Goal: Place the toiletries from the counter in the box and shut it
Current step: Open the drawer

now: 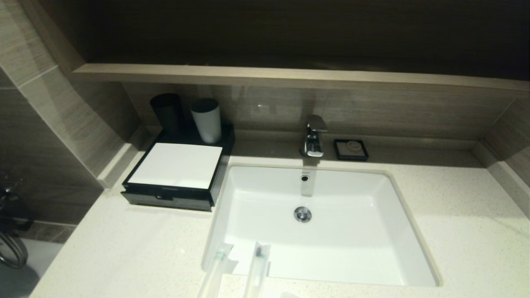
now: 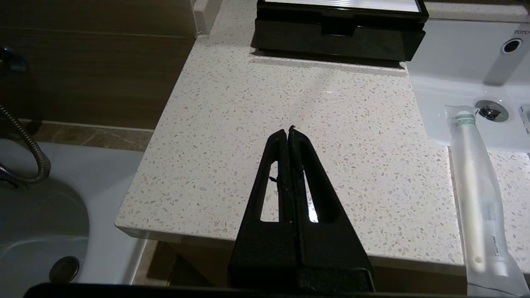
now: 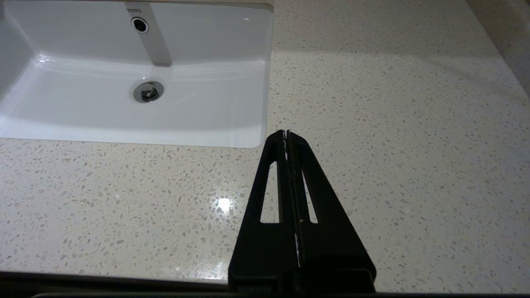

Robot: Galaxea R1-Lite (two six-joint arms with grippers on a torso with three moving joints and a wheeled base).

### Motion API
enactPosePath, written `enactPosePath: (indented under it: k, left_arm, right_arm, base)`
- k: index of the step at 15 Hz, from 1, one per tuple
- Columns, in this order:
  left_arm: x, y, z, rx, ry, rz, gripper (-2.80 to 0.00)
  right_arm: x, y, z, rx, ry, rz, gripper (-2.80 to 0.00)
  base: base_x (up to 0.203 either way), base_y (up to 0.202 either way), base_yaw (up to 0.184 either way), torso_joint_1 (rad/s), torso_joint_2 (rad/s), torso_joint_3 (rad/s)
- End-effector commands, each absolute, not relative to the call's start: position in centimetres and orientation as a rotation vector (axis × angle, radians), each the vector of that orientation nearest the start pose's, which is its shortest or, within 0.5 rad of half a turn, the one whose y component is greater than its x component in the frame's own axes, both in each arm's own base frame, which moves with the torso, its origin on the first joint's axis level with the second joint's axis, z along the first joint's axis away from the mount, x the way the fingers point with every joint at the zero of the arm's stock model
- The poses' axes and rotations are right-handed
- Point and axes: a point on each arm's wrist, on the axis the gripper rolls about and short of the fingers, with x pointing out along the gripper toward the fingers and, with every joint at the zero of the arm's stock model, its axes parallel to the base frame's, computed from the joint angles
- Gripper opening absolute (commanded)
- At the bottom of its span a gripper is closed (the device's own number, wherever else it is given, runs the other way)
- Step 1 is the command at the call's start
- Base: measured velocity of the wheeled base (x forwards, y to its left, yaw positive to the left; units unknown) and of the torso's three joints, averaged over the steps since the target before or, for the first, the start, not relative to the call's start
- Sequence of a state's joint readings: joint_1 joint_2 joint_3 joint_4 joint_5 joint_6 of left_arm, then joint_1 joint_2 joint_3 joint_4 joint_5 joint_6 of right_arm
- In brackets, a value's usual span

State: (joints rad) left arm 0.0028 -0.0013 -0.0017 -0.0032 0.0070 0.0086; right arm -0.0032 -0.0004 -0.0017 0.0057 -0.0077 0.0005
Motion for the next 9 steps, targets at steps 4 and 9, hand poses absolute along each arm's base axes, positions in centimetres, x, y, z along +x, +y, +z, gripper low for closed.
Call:
enactPosePath:
  k: [4, 9]
  left_arm:
    - [-2.8, 0.0, 9.2, 0.033, -0.059, 0.001, -2.8]
    - [-4.7, -0.1, 12.6, 0.034, -0.106, -0.042, -2.8]
  right_arm:
    - [-2.3, 0.0, 7.5, 0.0, 0.003, -0.011, -2.8]
    - [-2.3, 0.0, 7.5, 0.0, 0.003, -0.011, -2.8]
  base:
    - [0.0, 0.0, 0.0, 0.0, 0.0, 0.0]
    - [0.0, 0.0, 0.0, 0.0, 0.0, 0.0]
